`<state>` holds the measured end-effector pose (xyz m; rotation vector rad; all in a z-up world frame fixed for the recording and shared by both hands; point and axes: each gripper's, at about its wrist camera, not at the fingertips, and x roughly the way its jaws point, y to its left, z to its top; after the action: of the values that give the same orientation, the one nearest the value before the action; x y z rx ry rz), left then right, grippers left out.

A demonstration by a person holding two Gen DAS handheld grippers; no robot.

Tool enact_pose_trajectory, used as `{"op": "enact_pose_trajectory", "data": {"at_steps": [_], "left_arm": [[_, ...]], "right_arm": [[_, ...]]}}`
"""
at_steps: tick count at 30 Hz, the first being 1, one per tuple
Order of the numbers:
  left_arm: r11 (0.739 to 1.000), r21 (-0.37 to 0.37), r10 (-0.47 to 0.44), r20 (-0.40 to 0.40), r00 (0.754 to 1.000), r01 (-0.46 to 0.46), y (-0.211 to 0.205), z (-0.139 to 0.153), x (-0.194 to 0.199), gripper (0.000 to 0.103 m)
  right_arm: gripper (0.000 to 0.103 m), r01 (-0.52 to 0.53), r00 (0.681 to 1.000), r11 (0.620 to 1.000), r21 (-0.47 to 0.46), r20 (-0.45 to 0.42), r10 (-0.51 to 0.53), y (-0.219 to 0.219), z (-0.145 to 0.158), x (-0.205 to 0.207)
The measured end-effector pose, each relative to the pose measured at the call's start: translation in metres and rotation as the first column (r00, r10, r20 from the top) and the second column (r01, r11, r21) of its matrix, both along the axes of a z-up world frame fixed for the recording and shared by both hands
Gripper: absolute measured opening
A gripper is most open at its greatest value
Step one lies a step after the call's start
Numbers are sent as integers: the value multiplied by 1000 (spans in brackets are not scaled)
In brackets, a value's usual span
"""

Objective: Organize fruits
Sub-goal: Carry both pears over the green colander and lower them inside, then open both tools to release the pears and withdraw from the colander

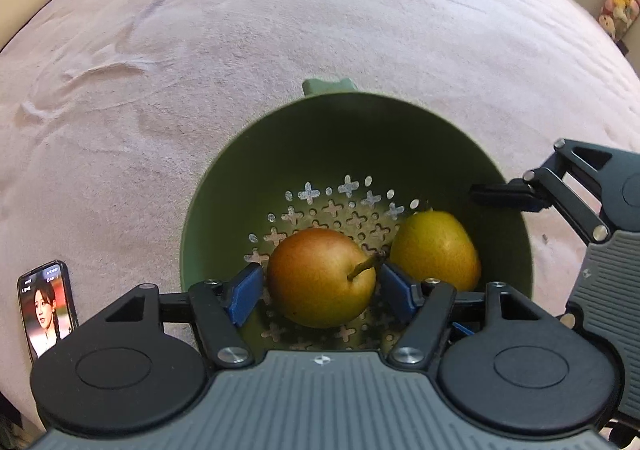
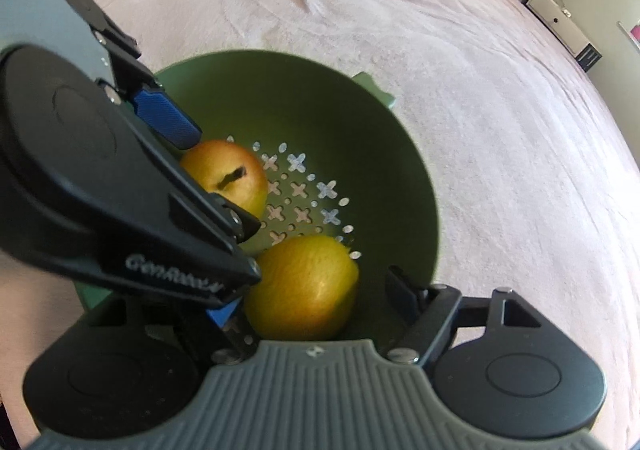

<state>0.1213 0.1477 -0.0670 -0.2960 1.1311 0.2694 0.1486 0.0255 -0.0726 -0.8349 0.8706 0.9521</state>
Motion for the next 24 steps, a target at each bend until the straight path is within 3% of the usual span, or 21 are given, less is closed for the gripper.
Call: {"op": "enact_pose_trajectory", "data": {"at_steps": [4,8,11,15,19,24], "left_arm": [[999,39,-14,27,1000,13,-4,14,-3,81],[999,39,-28,69,997,26,-8,28,-7,81],[999,37,-38,94,995,35,-11,37,-8,82],[998,35,-58,132,990,53,-17,49,-12,82],[996,36,-92,175,980,87,-25,59,-18,82],[990,51,-139,247,959,131,-39,70,-24,83]], "right_arm": [[84,5,1000,1000,11,20,-5,-3,9,-5],[85,19,998,1000,11,58,-20,-6,19,-10],[93,44,995,999,12,85,-45,-10,26,-15],[93,108,988,993,49,101,-113,-20,39,-20],[93,219,967,969,116,104,-231,-36,51,-23],[93,363,918,910,202,88,-386,-64,66,-31]]}}
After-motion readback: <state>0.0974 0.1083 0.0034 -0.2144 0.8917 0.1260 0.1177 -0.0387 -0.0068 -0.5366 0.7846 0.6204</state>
